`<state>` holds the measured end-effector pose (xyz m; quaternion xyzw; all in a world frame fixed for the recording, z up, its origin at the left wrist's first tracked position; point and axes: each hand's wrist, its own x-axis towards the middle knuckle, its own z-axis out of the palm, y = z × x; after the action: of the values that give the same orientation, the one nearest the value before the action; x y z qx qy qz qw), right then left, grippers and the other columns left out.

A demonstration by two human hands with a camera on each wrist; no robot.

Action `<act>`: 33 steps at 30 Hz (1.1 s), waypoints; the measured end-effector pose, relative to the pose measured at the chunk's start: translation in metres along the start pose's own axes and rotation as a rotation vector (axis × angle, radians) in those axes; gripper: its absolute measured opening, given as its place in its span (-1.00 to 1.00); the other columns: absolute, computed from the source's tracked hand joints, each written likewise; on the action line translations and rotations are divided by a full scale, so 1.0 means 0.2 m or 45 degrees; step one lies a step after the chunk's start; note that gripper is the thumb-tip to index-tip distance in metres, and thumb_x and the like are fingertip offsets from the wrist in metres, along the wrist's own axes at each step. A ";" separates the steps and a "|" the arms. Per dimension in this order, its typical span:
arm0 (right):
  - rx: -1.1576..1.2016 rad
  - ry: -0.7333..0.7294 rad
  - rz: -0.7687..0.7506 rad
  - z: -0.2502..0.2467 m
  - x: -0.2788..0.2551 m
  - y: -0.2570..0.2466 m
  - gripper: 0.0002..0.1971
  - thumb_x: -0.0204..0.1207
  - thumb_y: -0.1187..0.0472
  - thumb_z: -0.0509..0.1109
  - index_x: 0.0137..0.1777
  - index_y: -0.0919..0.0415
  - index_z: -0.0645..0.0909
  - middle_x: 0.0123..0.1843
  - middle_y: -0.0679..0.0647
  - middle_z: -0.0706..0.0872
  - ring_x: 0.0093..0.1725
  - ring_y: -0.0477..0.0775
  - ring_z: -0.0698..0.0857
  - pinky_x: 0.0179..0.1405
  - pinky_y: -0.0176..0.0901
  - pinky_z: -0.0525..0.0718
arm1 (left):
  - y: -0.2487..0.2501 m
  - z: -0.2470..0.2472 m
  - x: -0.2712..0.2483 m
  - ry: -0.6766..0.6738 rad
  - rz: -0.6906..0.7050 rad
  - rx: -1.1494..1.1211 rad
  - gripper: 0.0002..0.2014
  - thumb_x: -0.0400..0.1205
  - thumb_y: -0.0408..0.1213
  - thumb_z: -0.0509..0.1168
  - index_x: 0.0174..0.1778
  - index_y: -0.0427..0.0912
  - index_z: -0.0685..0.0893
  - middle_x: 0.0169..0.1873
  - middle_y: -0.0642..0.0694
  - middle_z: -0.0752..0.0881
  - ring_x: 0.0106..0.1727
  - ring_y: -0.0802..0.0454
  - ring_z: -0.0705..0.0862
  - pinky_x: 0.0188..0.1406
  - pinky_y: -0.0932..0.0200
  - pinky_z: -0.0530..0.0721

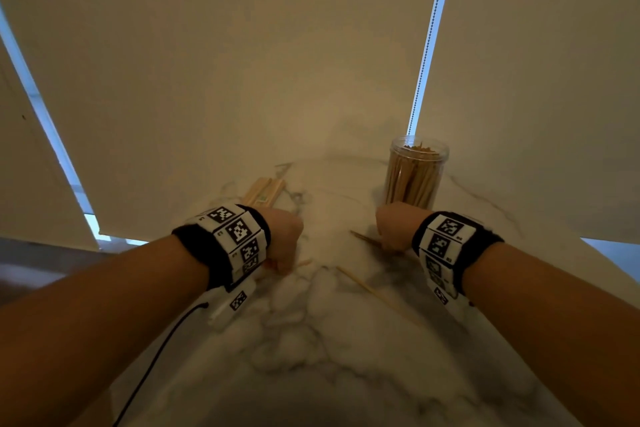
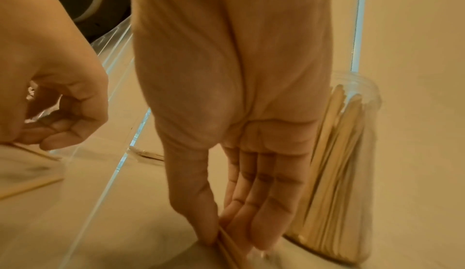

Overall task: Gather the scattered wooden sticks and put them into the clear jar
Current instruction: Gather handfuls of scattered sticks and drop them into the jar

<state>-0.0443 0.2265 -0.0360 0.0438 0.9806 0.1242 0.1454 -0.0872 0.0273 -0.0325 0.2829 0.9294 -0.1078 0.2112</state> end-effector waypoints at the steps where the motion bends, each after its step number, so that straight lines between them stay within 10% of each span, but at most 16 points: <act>1: 0.001 -0.015 0.014 0.01 -0.02 0.01 -0.69 0.65 0.19 0.33 0.26 0.39 0.66 0.04 0.21 0.67 0.05 0.19 0.68 -0.01 -0.13 0.61 | 0.01 0.00 0.00 0.002 0.017 -0.014 -0.77 0.58 -0.21 0.43 0.07 -0.25 0.84 -0.12 -0.14 0.83 -0.26 0.01 0.67 -0.34 0.21 0.63; 5: 0.054 -0.030 0.045 0.06 -0.07 0.03 -0.63 0.61 0.10 0.37 0.29 0.35 0.67 0.19 0.23 0.74 0.17 0.20 0.72 0.05 -0.11 0.68 | 0.08 0.01 0.00 0.197 0.166 -0.211 -0.70 0.73 -0.07 0.23 0.07 -0.23 0.74 -0.06 -0.12 0.79 -0.13 -0.05 0.69 -0.10 0.12 0.64; 9: 0.202 -0.067 0.005 0.06 -0.10 0.08 -0.69 0.56 0.03 0.39 0.07 0.28 0.74 -0.08 0.15 0.72 -0.11 0.12 0.67 -0.14 -0.13 0.66 | 0.24 0.02 -0.01 0.376 0.337 -0.481 -0.75 0.69 -0.02 0.29 0.16 -0.07 0.67 0.05 -0.05 0.70 0.02 -0.04 0.65 0.03 0.12 0.60; 19: 0.960 0.218 -0.071 -0.04 -0.20 0.19 -0.85 0.56 0.23 0.33 -0.18 0.28 0.63 -0.26 0.17 0.80 -0.31 0.03 0.75 -0.19 -0.07 0.76 | 0.45 0.07 0.02 0.320 0.473 -0.245 -0.85 0.63 -0.16 0.43 0.04 -0.12 0.74 -0.11 -0.05 0.70 -0.12 0.01 0.59 -0.15 0.18 0.47; 25: 1.513 0.317 -0.156 -0.06 -0.29 0.24 -0.84 0.58 0.33 0.33 -0.06 0.42 0.71 -0.13 0.20 0.84 -0.21 0.04 0.76 -0.07 -0.10 0.79 | 0.43 0.08 0.01 0.216 0.339 -0.148 -0.72 0.80 -0.20 0.12 0.29 -0.31 0.55 0.23 -0.23 0.68 0.07 -0.14 0.62 -0.04 0.13 0.49; 28: 1.624 0.459 -0.100 -0.06 -0.28 0.26 -0.85 0.59 0.35 0.34 -0.18 0.37 0.68 -0.33 0.00 0.80 -0.28 0.00 0.75 -0.29 -0.27 0.74 | 0.36 0.00 0.03 0.354 0.269 -0.606 -0.73 0.78 -0.37 0.12 0.30 -0.44 0.56 0.19 -0.29 0.70 -0.08 -0.03 0.53 -0.28 0.26 0.53; 33: 1.679 0.591 -0.024 -0.05 -0.25 0.19 -0.75 0.57 0.25 0.46 -0.35 0.22 0.68 -0.43 0.11 0.70 -0.47 -0.06 0.60 -0.49 -0.32 0.55 | 0.39 -0.14 0.08 0.543 0.149 -1.969 -0.69 0.83 -0.20 0.06 0.01 -0.25 0.67 -0.42 -0.04 0.44 -0.44 0.09 0.34 -0.46 0.22 0.33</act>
<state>0.0022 0.2558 -0.0039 0.0867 0.8575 -0.4918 -0.1238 -0.0630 0.1077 -0.0218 0.1193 0.7447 0.6341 0.1704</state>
